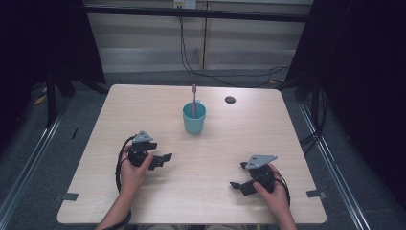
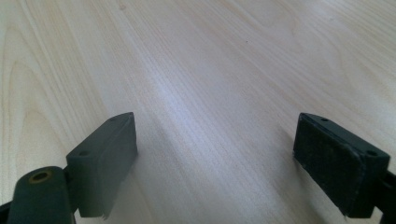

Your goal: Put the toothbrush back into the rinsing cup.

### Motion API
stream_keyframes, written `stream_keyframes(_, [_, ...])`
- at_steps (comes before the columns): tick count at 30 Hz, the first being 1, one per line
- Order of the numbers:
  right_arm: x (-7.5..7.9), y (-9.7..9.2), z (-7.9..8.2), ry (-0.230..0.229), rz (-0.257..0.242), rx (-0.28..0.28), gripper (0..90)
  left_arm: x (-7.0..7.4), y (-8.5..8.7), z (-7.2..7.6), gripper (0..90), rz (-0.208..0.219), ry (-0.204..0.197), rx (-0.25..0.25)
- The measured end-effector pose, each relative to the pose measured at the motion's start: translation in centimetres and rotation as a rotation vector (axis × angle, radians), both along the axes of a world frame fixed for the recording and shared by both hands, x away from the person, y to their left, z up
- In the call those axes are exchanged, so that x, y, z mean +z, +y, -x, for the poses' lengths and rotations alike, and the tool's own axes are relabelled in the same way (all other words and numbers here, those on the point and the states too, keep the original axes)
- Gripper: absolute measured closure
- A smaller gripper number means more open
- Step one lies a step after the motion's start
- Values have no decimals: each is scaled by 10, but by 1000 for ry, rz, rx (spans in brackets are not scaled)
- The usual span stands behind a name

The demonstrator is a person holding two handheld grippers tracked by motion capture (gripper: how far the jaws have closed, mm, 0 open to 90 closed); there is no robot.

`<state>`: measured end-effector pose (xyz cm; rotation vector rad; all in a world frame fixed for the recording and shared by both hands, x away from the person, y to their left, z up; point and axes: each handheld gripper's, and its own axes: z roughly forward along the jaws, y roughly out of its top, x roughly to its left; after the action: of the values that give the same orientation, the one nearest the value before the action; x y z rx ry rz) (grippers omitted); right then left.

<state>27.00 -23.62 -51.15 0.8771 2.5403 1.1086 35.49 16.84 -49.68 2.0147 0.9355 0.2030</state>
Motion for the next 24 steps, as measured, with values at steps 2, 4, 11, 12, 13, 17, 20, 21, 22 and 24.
stream_keyframes(2, [0, 0, 0, 1, 0, 0, 132, -1, 0, 1, 165, -4, 2, 1])
stream_keyframes(4, [0, 0, 0, 1, 0, 0, 132, -2, 0, 1, 166, -18, 1, -5])
stream_keyframes(11, [0, 0, 0, 0, 0, 0, 132, -6, -1, 3, 167, -25, 7, -7])
stream_keyframes(12, [0, 0, 0, 1, 0, 0, 132, -6, -1, 3, 167, -28, 10, -12])
stream_keyframes(13, [0, 0, 0, 1, 0, 0, 132, -7, -1, 3, 168, -28, 11, -12])
stream_keyframes(17, [0, 0, 0, 0, 0, 1, 132, -9, -2, 4, 171, -38, 12, -12])
stream_keyframes(20, [0, 0, 0, 0, 0, 0, 132, -10, -2, 5, 171, -44, 14, -20])
stream_keyframes(21, [0, 0, 0, 0, 0, 1, 132, -11, -2, 5, 171, -47, 12, -17])
stream_keyframes(22, [0, 0, 0, -1, 0, 1, 132, -11, -1, 6, 171, -49, 12, -19])
stream_keyframes(24, [0, 0, 0, -1, 0, 1, 132, -12, -1, 6, 171, -54, 14, -19])
